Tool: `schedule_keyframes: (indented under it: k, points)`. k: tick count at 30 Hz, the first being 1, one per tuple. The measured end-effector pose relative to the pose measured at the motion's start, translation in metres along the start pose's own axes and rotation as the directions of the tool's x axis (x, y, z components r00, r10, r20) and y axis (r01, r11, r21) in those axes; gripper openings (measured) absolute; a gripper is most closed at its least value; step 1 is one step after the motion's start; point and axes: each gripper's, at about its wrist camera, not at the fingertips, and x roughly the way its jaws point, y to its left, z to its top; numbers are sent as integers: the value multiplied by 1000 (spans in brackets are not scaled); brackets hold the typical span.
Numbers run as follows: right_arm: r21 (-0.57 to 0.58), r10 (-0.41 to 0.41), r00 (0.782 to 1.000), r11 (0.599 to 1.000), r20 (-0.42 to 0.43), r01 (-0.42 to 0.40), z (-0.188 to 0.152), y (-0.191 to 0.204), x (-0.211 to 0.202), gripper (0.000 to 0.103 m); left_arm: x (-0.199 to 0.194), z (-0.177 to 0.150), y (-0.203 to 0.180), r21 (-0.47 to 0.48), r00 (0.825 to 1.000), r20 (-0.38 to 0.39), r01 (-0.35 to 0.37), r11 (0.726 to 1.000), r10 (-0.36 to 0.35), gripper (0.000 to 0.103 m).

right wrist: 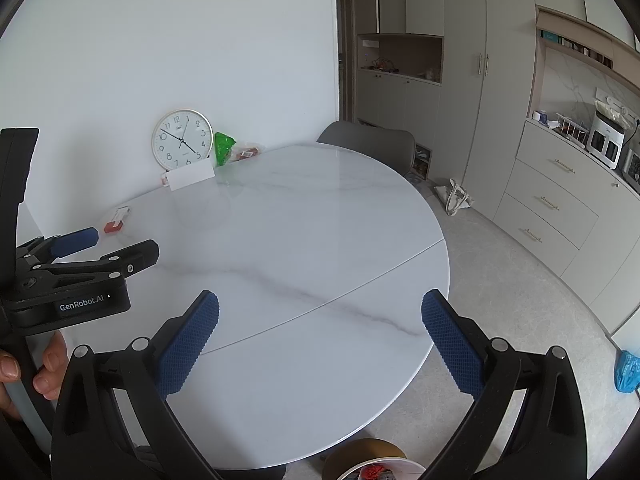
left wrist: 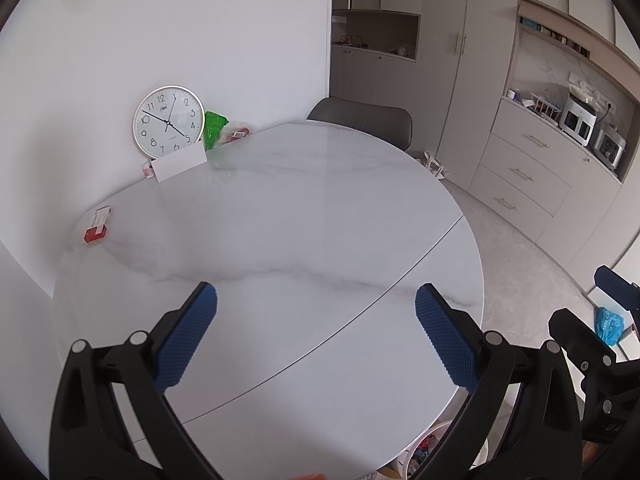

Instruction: Collect trash

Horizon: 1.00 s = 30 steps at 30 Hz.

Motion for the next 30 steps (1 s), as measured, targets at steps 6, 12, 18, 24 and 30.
schedule_keyframes:
  k: [6,12,18,24,30]
  points:
    - [0,-1,1000,1000,1,1,0,1,0,101,0,0,1,3,1000,1,2,1000,-2,95]
    - [-1,-1,1000,1000,-1,1,0,1,0,101,0,0,2,10,1000,5,0,1000,0,95]
    - [-2,0,1000,1000,-5,0,-1,1,0,101,-1,-2,1,19,999,35,-7,1000,6,95]
    - [-3,1,1000,1000,-7,-1,-2,0,0,101,5,0,2,-1,1000,-2,19,1000,-19,95]
    - [-3,1,1000,1000,-14,-1,-4,0,2,101,9,-1,4,-17,1000,-16,18,1000,-18,95]
